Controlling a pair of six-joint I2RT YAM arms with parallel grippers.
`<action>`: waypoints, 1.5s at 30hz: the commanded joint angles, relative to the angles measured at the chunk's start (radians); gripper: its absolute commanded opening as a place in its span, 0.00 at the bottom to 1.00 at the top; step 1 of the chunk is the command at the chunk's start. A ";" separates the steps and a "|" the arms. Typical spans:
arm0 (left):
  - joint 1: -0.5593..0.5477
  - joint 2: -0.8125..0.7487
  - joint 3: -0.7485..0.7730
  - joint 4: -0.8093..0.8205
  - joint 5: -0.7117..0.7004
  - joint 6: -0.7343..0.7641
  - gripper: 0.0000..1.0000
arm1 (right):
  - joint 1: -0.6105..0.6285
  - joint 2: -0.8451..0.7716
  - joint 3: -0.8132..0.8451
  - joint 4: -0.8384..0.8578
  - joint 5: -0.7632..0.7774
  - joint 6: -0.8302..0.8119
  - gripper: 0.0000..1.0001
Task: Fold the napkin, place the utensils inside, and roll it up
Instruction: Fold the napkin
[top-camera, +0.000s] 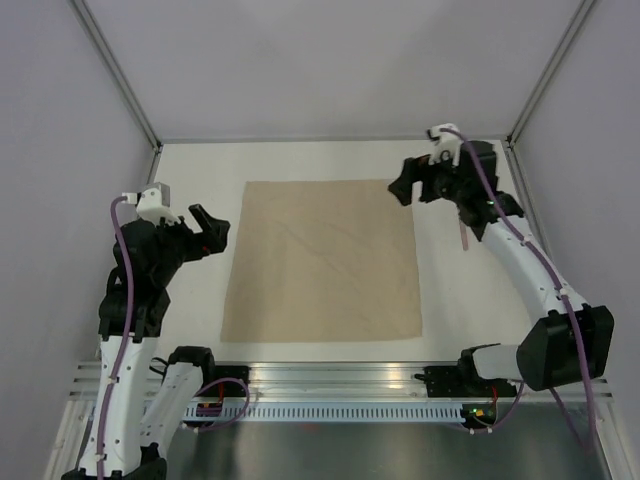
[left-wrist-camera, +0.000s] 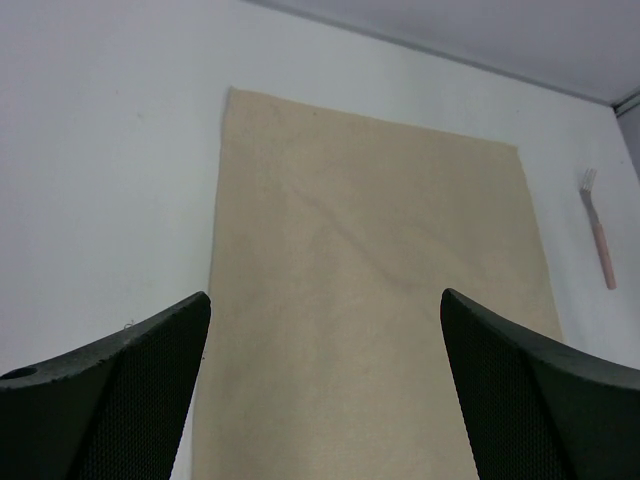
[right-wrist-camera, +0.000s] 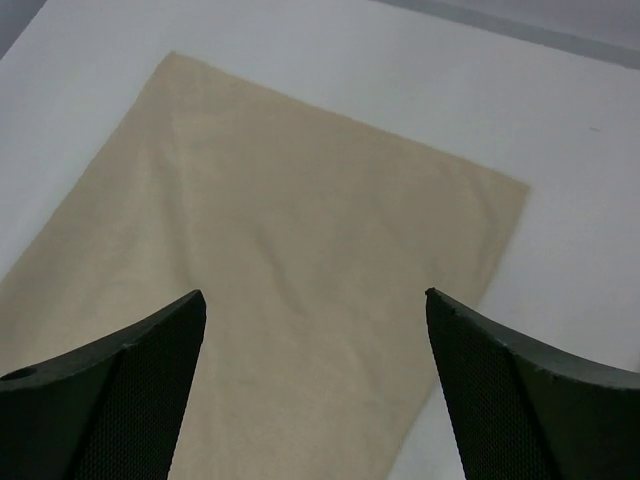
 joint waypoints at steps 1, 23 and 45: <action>0.004 0.052 0.155 0.014 0.047 0.013 1.00 | 0.340 0.020 0.050 -0.015 0.200 -0.113 0.95; 0.004 0.083 0.586 -0.175 -0.016 -0.015 1.00 | 1.234 0.773 0.461 0.031 0.374 -0.173 0.66; 0.004 0.065 0.540 -0.186 -0.044 0.011 1.00 | 1.304 0.968 0.543 0.031 0.382 -0.168 0.45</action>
